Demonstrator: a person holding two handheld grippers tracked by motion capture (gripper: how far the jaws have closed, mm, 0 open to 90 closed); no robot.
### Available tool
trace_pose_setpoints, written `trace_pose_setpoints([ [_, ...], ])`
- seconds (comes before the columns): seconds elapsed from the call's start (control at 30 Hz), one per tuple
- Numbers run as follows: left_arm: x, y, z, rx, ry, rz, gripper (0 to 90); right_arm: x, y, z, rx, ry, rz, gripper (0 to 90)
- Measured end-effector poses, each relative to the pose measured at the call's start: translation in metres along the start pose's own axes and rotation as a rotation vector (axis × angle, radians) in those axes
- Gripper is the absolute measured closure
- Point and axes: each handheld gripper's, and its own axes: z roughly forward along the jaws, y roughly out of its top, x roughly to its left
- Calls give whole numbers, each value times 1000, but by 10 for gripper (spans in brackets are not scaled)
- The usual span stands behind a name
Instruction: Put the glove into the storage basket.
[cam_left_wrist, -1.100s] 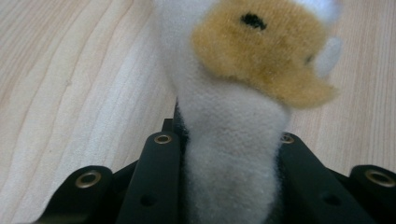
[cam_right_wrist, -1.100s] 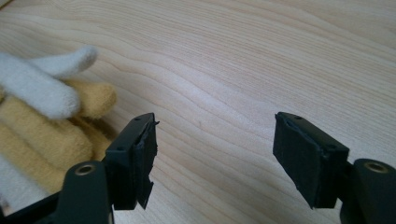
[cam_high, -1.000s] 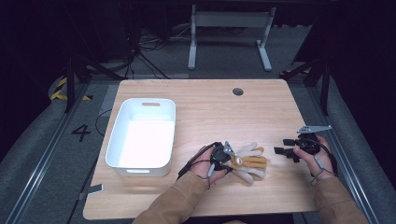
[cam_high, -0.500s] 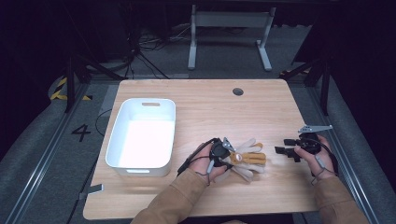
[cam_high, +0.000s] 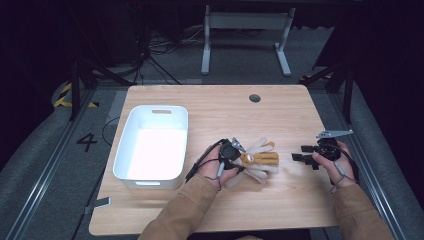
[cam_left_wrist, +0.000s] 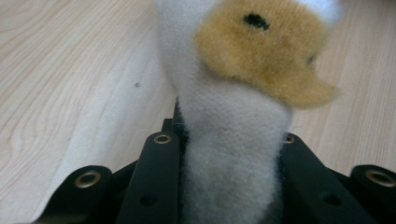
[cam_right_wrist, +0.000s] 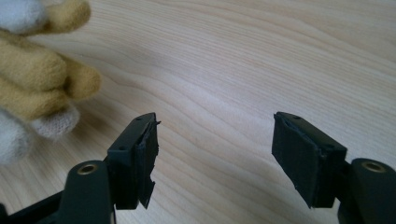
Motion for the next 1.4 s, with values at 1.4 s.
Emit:
trace_pose_setpoints([
  [1.4,61,19,-70,-60,159,-191,739,7,17,18,22,54,-28,358],
])
